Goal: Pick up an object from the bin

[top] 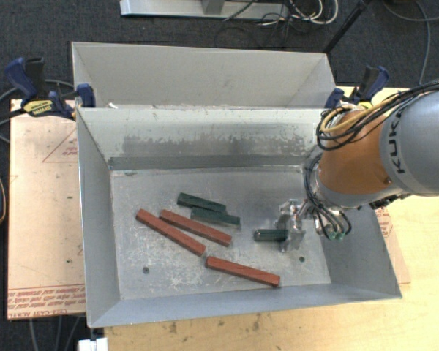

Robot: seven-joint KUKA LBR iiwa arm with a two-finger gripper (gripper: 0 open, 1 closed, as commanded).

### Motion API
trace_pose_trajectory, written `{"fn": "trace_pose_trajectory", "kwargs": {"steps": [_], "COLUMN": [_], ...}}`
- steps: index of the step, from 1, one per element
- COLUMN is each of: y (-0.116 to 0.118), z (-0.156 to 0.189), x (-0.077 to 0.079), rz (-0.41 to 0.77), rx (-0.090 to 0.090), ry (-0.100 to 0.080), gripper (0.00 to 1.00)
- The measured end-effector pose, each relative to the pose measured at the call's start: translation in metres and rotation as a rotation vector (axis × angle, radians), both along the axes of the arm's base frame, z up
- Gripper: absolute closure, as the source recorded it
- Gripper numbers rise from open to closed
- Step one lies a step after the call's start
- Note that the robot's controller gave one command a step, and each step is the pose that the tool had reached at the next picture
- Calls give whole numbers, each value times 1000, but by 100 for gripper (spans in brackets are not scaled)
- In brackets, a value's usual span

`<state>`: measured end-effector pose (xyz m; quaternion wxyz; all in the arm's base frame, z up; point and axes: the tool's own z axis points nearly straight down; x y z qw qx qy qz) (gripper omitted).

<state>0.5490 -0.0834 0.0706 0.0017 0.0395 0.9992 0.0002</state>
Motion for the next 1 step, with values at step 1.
{"fn": "trace_pose_trajectory", "kwargs": {"steps": [1], "y": [20], "z": [141], "x": [-14], "rz": [17], "rx": [0], "ry": [-7], "gripper": [100]}}
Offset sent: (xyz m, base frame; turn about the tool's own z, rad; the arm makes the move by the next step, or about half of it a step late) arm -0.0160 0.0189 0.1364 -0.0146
